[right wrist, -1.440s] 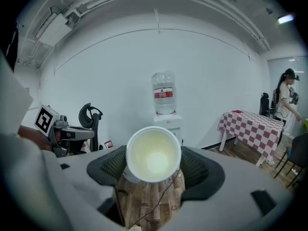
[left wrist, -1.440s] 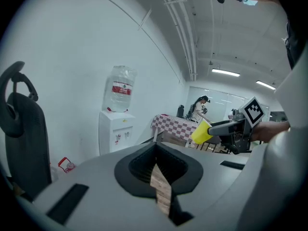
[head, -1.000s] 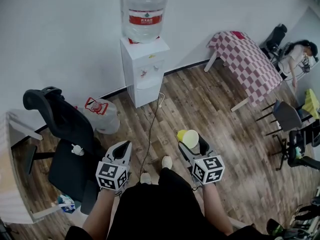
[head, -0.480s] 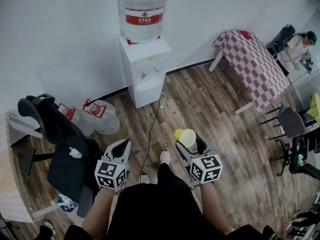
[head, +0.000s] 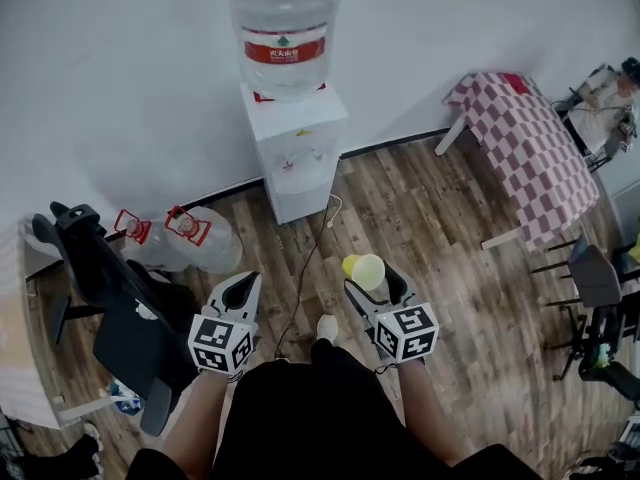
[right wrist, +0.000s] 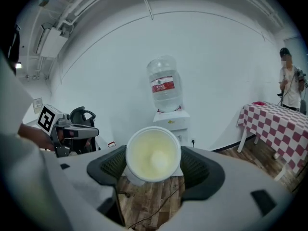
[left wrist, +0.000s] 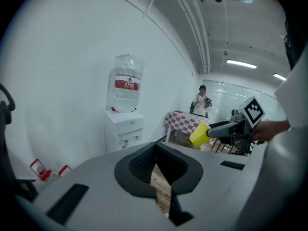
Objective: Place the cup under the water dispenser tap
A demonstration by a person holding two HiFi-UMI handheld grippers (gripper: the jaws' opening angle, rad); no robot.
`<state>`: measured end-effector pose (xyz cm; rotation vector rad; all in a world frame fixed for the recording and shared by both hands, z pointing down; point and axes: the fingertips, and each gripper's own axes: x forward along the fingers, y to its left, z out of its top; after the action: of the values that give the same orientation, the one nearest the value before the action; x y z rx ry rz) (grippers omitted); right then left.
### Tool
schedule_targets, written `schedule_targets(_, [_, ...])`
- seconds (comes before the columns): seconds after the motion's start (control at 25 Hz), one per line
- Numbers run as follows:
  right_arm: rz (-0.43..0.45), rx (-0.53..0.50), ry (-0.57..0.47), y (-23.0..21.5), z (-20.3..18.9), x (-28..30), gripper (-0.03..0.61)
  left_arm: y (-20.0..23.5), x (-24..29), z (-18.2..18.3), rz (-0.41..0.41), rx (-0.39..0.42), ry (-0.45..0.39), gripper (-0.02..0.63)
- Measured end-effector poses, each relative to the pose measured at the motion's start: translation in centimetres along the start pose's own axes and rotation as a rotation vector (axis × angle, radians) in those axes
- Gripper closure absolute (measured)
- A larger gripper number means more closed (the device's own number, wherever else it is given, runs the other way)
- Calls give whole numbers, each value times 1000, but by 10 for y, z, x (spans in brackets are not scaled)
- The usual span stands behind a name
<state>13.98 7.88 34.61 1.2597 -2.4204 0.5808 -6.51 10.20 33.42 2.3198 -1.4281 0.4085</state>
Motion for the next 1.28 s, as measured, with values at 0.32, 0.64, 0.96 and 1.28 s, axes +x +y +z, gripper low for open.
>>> schedule_targets(0.32, [79, -8, 33, -47, 4, 25, 222, -13, 39, 7, 67, -17, 24, 600])
schedule_targets(0.64, [126, -13, 51, -72, 6, 44, 224, -11, 55, 3, 125, -32, 49, 600])
schedule_targets(0.96, [150, -19, 80, -69, 7, 76, 222, 2, 67, 3, 121, -34, 74, 600])
schedule_targets(1.28, [83, -64, 122, -71, 12, 150, 222, 36, 118, 10, 31, -44, 78, 600])
